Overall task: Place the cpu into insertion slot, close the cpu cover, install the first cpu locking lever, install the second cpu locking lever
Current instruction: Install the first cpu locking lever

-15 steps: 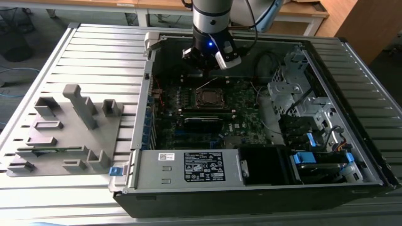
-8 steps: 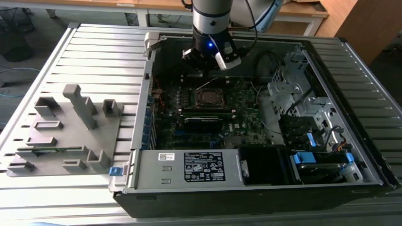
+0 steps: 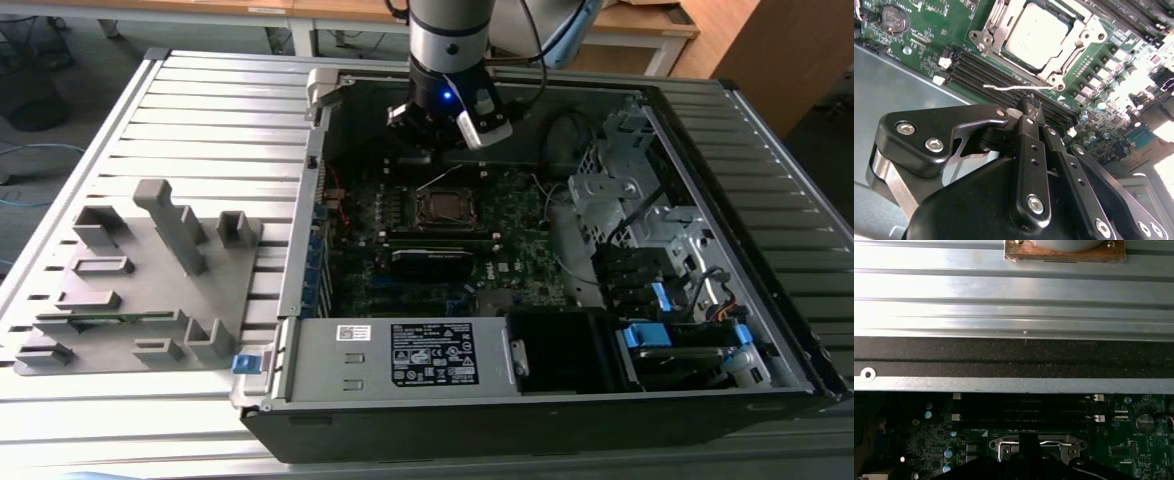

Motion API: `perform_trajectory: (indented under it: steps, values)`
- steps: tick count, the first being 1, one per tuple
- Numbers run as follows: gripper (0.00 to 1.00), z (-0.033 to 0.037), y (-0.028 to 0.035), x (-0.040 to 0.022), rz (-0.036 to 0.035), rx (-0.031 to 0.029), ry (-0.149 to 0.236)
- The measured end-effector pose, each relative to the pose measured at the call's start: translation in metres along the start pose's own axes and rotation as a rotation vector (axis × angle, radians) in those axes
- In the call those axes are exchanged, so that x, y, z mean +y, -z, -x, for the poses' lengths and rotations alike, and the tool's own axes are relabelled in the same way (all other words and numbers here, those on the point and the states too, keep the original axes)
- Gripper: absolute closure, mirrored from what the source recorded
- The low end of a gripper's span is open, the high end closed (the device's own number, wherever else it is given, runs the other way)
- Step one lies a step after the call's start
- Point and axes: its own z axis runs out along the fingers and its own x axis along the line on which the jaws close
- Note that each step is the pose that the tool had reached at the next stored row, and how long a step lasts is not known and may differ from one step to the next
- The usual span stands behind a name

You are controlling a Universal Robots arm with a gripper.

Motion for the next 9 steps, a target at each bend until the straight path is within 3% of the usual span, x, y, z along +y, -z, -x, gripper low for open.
perform_trajectory:
  steps: [1,3,9]
  values:
    - [0.90,0.0000,0.0001,0.0000,-0.0060,0.0001,0.000]
    - [0.90,0.0000,-0.0001,-0.0001,-0.0070,0.0001,0.001]
    - [0.90,-0.0001,-0.0016,-0.0003,0.0062,0.0001,0.000]
